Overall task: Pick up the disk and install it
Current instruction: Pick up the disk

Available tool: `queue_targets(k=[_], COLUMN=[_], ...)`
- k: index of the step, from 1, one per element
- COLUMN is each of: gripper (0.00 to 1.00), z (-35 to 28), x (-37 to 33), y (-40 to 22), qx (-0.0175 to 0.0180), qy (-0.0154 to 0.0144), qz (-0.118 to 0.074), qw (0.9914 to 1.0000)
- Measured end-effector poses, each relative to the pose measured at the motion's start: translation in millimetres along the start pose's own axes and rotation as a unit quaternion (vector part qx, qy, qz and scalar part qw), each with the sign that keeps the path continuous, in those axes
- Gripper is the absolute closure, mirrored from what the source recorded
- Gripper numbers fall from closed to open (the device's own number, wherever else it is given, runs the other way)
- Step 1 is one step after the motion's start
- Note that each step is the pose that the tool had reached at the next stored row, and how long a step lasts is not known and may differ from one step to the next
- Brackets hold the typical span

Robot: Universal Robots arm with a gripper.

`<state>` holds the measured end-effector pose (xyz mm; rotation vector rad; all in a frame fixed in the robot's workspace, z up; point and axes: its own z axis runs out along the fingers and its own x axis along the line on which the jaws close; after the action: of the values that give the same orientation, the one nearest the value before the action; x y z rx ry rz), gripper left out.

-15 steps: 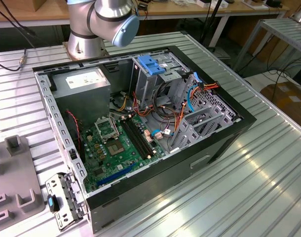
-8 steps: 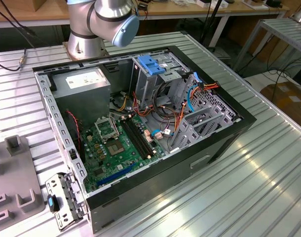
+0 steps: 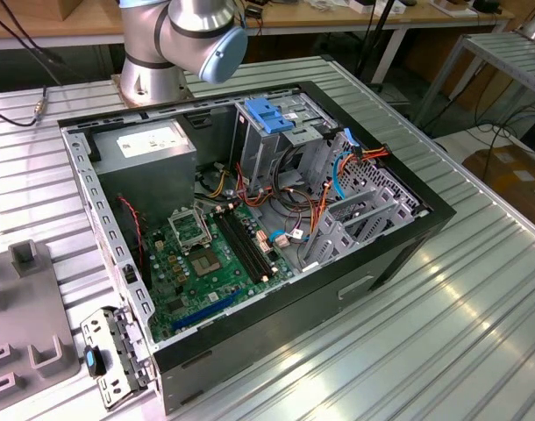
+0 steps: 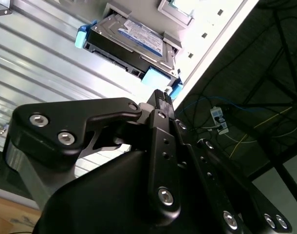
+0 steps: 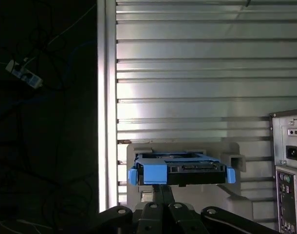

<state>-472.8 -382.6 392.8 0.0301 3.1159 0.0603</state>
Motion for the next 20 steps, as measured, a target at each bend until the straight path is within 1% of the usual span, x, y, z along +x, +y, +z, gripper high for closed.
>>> queue_targets(k=[2, 3, 4, 5, 6, 7, 8, 13, 16, 20], gripper=[0.89, 0.89, 0.89, 0.89, 0.89, 0.89, 0.89, 0.89, 0.89, 0.89], z=[0.2, 0.3, 0.3, 0.4, 0.4, 0.4, 0.9, 2.0, 2.1, 2.2], x=[-1.5, -2.0, -2.2, -2.4, -2.4, -2.5, -2.8, -5.0, -5.4, -5.7], y=[0.0, 0.0, 0.0, -0.1, -0.1, 0.0, -0.1, 0.0, 0.0, 0.0], qx=[0.0021, 0.0039, 0.0069, 0.0116, 0.0176, 0.0260, 0.0271, 0.0271, 0.0269, 0.0264], qy=[0.0004, 0.0006, 0.0007, 0.0007, 0.0007, 0.0008, 0.0007, 0.0008, 0.0010, 0.0011], qz=[-0.009, -0.015, -0.017, -0.019, -0.020, -0.021, -0.021, -0.024, -0.035, -0.054], qw=[0.99995, 0.99989, 0.99983, 0.99975, 0.99965, 0.99944, 0.99941, 0.99935, 0.99903, 0.99818])
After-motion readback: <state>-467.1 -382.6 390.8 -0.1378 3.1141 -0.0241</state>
